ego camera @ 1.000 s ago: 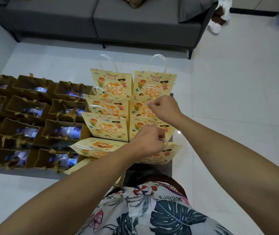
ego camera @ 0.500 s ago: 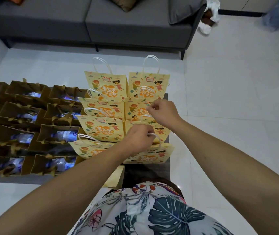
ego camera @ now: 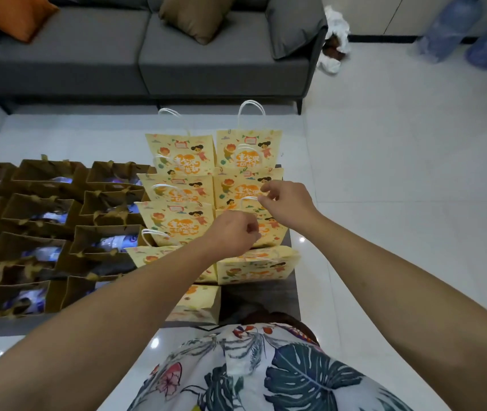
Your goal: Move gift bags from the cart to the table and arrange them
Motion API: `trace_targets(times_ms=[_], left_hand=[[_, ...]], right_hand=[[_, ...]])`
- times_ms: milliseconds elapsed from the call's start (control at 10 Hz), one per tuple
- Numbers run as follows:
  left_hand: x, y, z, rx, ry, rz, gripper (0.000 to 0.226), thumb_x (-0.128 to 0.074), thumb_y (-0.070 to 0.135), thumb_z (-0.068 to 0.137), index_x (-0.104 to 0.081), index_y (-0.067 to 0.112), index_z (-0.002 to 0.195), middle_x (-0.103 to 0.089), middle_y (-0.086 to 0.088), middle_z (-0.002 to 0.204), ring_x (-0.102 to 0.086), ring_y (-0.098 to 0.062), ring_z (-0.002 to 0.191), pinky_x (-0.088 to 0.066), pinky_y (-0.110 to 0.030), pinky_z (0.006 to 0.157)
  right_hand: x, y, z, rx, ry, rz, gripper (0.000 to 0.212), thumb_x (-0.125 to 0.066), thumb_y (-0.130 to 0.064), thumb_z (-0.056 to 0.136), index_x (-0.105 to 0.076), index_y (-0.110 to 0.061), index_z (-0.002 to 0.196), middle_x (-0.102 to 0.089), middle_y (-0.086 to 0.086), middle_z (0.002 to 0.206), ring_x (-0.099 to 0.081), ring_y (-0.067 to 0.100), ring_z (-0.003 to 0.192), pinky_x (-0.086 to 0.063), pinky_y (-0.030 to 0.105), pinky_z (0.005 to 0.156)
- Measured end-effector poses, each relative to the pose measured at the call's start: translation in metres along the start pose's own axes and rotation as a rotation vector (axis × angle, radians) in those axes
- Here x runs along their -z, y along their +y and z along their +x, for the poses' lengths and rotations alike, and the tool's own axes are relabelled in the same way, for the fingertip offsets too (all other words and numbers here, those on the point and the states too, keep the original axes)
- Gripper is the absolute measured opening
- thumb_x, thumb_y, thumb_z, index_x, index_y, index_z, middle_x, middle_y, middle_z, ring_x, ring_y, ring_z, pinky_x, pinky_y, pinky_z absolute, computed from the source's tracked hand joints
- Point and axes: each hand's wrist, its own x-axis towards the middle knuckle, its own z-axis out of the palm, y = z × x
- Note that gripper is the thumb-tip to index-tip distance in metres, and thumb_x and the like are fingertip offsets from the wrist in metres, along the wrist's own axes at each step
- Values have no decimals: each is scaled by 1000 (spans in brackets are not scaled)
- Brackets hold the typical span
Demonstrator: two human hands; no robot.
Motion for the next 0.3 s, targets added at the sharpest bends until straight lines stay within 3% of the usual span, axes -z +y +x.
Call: trace_targets(times_ms=[200,300], left_hand=[[23,2,-33,-14,133,5,34,-60,35,98,-65,20,128,-67,-2,125,-63,-20,109,-50,-34,92],[41,7,-47,-43,248,-1,39,-61,35,97,-61,21,134,-61,-4,134,-60,-23,115,-48,-34,93]], right_hand=[[5,-15,-43,28,68,-23,40,-61,-43,95,-65,-26,131,-69,-3,116,-62,19,106,-51,36,93],[14,-32,-61,69,132,-24,40,-62,-43,95,-63,-29,133,-68,-3,121,-64,18,102,-52,31,82]])
